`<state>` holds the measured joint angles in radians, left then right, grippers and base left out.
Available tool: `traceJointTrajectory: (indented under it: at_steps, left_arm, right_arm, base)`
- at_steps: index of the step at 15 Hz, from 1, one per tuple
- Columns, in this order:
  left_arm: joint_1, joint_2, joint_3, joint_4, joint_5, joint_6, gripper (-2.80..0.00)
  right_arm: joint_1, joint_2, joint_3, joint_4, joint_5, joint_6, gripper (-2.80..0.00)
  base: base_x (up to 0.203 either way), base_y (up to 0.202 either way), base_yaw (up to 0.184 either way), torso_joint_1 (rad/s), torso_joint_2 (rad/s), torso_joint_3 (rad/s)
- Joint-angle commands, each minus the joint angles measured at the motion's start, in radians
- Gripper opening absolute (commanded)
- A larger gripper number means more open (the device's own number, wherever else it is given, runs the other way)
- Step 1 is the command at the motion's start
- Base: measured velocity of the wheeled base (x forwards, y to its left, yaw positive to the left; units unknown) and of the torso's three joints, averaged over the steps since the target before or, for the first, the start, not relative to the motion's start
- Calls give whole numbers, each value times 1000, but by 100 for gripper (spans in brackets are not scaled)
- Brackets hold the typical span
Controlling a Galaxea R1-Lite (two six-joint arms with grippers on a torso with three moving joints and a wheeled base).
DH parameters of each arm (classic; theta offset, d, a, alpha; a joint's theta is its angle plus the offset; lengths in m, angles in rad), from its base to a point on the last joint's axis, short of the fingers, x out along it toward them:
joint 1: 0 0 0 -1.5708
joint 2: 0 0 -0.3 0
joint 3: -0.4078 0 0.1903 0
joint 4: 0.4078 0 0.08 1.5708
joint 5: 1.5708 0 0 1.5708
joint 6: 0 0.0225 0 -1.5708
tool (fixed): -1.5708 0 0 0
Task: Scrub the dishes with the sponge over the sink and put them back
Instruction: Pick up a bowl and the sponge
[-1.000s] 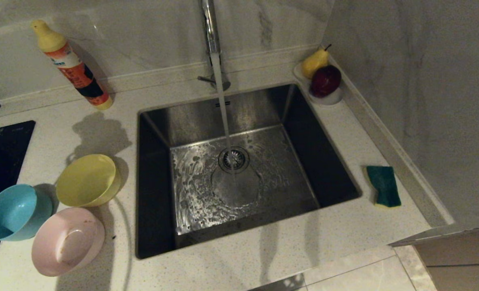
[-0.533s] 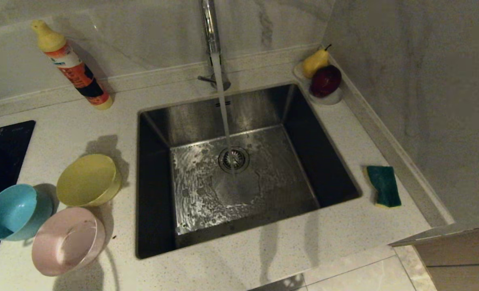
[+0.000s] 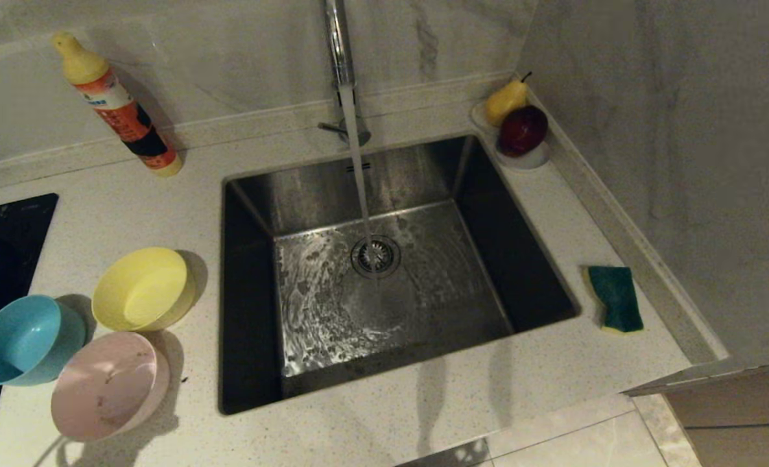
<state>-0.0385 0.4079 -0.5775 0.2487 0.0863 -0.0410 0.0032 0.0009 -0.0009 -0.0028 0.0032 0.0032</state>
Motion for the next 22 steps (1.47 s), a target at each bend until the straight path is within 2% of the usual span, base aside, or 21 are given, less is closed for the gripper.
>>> traceJointTrajectory:
  at_steps: [1, 3, 5, 7, 9, 11, 13, 16, 22]
  left_arm:
    - [9, -151, 104, 0, 6, -39, -280]
    - [21, -259, 181, -4, -2, -45, -280]
    - [24, -364, 254, -8, -37, -36, -280]
    - [26, -405, 363, -34, -60, 5, -280]
    - [26, -408, 492, -151, -64, 29, -280]
    - [26, -409, 611, -353, -70, 50, -280]
    - [25, -409, 618, -356, -78, 60, -280]
    - [25, -409, 618, -370, -67, 20, -280]
    - [26, -409, 618, -370, -63, 9, -280]
  right_arm:
    - [0, 1, -1, 0, 0, 0, -280]
    - [0, 1, -1, 0, 0, 0, -280]
    - [0, 1, 0, 0, 1, 0, -280]
    - [0, 1, 0, 0, 0, 0, -280]
    - [0, 1, 1, 0, 0, 0, -280]
    - [0, 1, 1, 0, 0, 0, -280]
    - [0, 1, 1, 0, 1, 0, -280]
    - [0, 1, 0, 0, 0, 0, -280]
    - [0, -1, 0, 0, 1, -2, -280]
  base:
    - [0, 0, 0, 0, 0, 0]
    - [0, 0, 0, 0, 0, 0]
    - [0, 0, 0, 0, 0, 0]
    - [0, 0, 0, 0, 0, 0]
    - [0, 0, 0, 0, 0, 0]
    - [0, 0, 0, 0, 0, 0]
    - [0, 0, 0, 0, 0, 0]
    - [0, 0, 0, 0, 0, 0]
    - [0, 0, 0, 0, 0, 0]
